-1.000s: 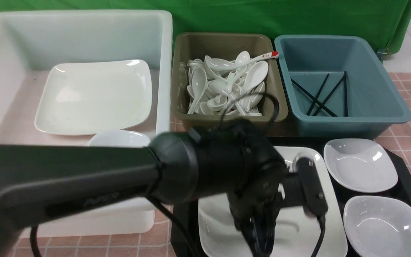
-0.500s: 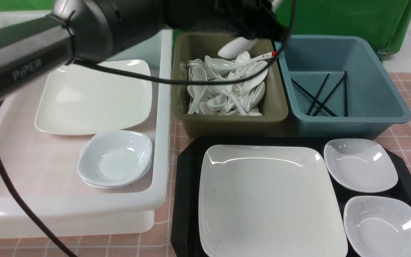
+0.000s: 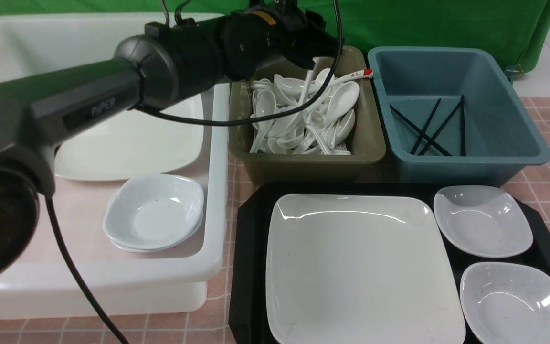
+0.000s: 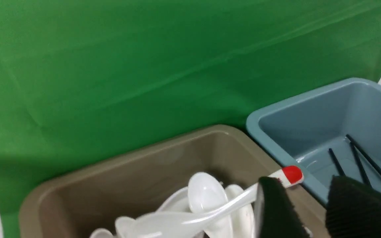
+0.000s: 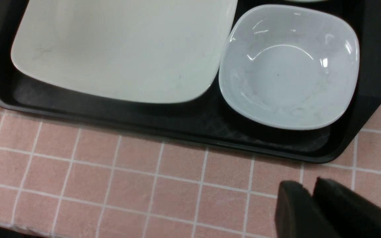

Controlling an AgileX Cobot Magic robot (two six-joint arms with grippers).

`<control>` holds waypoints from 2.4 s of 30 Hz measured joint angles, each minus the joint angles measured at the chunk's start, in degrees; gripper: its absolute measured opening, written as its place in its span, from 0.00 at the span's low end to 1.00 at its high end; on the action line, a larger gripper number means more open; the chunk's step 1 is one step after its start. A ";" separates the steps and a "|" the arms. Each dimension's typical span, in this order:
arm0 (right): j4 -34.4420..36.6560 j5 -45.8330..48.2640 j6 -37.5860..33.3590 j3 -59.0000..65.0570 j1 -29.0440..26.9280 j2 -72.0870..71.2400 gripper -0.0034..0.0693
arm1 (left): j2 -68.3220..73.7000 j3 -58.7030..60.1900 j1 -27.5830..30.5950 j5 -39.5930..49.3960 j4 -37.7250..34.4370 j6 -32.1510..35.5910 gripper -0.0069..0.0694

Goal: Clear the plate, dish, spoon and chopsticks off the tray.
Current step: Use the left arm to put the soup spoon into the small storage box in the middle, then use the right arm to grab a small plate from the dinner plate

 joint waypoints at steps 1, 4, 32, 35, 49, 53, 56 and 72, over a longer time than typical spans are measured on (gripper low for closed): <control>0.00 0.00 0.00 0.00 0.00 0.00 0.24 | 0.04 0.00 0.00 1.38 0.00 -1.04 0.50; 0.00 0.00 0.00 0.00 0.00 0.00 0.24 | -0.41 -0.04 0.11 7.50 0.00 -4.24 0.59; 4.16 -3.16 -10.12 0.00 3.49 22.25 0.54 | -34.49 10.54 3.20 67.96 22.57 -10.48 0.09; 2.48 -5.26 -12.12 0.00 8.91 28.85 0.64 | -35.42 16.47 4.73 68.12 22.57 -10.53 0.09; -24.25 -21.27 -3.64 0.00 24.31 57.82 0.85 | -35.72 21.53 5.90 66.26 16.20 -10.65 0.09; -31.30 -21.98 2.34 -0.05 24.34 62.73 0.85 | -35.73 21.59 5.90 66.08 15.93 -10.70 0.09; -33.15 -21.75 3.22 -0.71 24.46 64.27 0.84 | -35.73 21.59 5.90 66.08 15.51 -10.76 0.09; -31.76 -9.05 1.55 -8.82 24.89 64.46 0.18 | -35.85 21.64 5.90 66.08 15.14 -10.76 0.09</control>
